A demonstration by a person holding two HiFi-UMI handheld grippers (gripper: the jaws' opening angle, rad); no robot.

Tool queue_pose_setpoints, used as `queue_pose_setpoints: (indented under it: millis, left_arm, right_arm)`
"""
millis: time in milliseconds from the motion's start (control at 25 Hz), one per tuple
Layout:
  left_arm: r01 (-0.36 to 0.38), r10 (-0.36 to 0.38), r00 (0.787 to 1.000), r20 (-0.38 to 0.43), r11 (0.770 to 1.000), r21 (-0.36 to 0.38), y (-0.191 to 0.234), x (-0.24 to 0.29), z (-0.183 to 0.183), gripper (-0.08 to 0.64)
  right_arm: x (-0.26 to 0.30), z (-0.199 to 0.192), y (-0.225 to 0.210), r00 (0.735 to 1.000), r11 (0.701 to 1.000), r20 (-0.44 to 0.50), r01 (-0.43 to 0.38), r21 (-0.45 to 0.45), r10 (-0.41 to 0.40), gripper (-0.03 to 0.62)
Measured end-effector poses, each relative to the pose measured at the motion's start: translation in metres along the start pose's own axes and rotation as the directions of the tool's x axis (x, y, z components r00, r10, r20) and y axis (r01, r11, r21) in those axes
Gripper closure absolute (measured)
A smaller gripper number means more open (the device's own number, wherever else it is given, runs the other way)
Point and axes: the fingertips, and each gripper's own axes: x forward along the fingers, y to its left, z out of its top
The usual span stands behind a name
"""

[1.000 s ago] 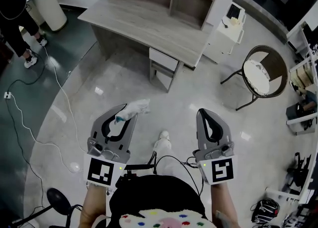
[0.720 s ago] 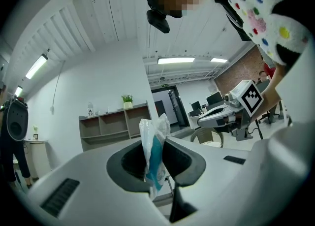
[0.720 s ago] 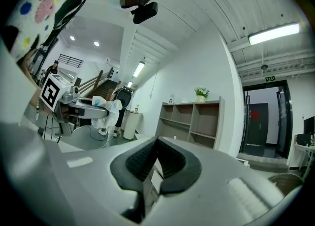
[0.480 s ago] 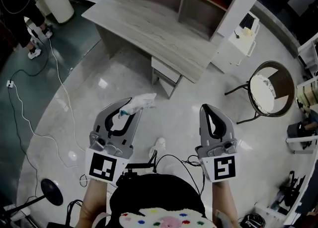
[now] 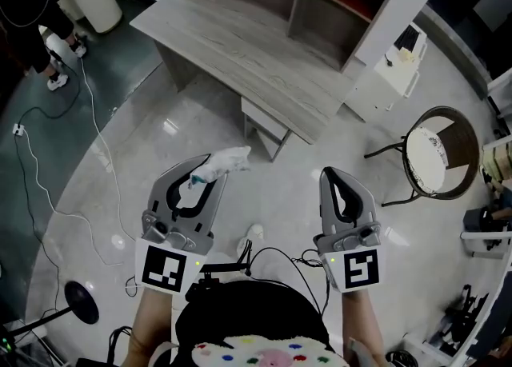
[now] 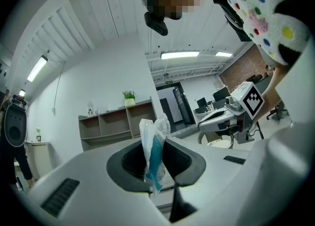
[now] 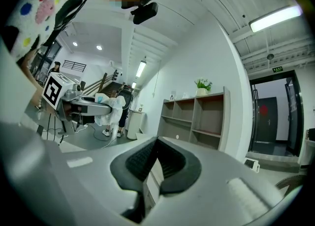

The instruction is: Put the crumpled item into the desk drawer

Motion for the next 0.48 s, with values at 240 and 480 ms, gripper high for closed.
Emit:
queue_pose_setpoints:
  millis: [240, 480]
  left_arm:
    - [-0.002, 0.002, 1.0, -0.019, 1.0, -0.013, 0.001, 0.01, -0.004, 0.491]
    - [0.009, -0.011, 0.999, -0.037, 0.999, -0.033, 0.011, 0.02, -0.016, 0.491]
  right_arm:
    - [0.012, -0.007, -0.004, 1.0, 1.0, -0.012, -0.024, 0.017, 0.024, 0.583]
    - [0.025, -0.018, -0.003, 0.999, 0.999, -0.031, -0.018, 0.037, 0.019, 0.581]
